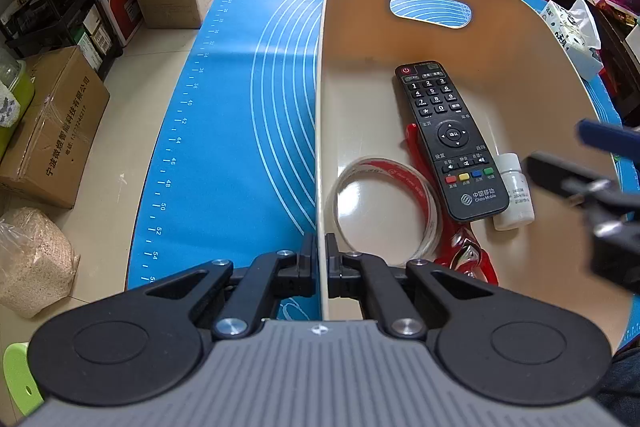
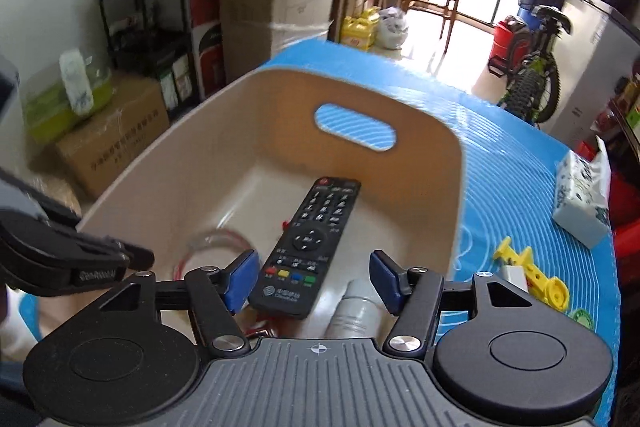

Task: Organize rigid objects
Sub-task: 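Lower the remote into the basket and open the right tool, then grasp the white charger plug with the right tool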

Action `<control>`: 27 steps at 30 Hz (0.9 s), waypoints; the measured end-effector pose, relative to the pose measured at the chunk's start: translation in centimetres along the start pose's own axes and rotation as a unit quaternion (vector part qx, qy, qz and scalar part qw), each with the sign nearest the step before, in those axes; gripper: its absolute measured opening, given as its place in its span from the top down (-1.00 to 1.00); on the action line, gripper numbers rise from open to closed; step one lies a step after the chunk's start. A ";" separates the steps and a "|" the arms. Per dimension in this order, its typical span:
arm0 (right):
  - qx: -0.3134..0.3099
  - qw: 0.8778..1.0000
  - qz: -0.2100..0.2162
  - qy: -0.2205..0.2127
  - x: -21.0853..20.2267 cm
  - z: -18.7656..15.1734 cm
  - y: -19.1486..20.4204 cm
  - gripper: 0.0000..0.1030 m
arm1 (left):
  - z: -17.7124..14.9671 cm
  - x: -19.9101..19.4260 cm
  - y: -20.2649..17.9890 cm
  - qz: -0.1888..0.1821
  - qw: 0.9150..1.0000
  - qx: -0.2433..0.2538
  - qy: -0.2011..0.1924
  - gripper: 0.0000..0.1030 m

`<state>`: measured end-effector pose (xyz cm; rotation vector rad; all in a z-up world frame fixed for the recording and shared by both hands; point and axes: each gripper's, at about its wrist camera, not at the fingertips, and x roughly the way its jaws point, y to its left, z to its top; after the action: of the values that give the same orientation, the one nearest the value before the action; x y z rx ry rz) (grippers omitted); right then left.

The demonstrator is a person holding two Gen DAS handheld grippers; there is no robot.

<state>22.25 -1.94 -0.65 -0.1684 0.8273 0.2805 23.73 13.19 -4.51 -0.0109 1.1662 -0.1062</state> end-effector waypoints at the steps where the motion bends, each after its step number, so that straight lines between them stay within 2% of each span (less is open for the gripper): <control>1: 0.003 1.000 -0.001 -0.007 -0.6 0.0 -0.4 -0.37 | 0.0 0.0 0.0 0.000 1.000 0.000 0.000 0.91; 5: 0.009 0.999 -0.023 -0.028 -2.5 0.1 -2.1 -0.39 | 0.0 0.0 0.0 0.000 1.000 0.000 0.000 0.91; 11: 0.024 0.998 -0.050 -0.036 -3.9 -1.1 -6.0 -0.44 | 0.0 0.0 0.0 0.000 1.000 0.000 0.000 0.91; 18: 0.051 0.996 -0.079 -0.008 -3.4 -4.2 -10.1 -0.44 | -0.1 0.0 0.0 0.000 1.000 0.000 0.000 0.91; 27: 0.112 0.989 -0.083 0.050 1.3 -7.9 -12.0 -0.44 | -0.1 0.0 0.1 0.000 1.000 0.000 0.000 0.91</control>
<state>21.25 -15.17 -6.40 -0.0405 0.9326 0.0212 23.68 13.25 -4.52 -0.0103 1.1662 -0.1065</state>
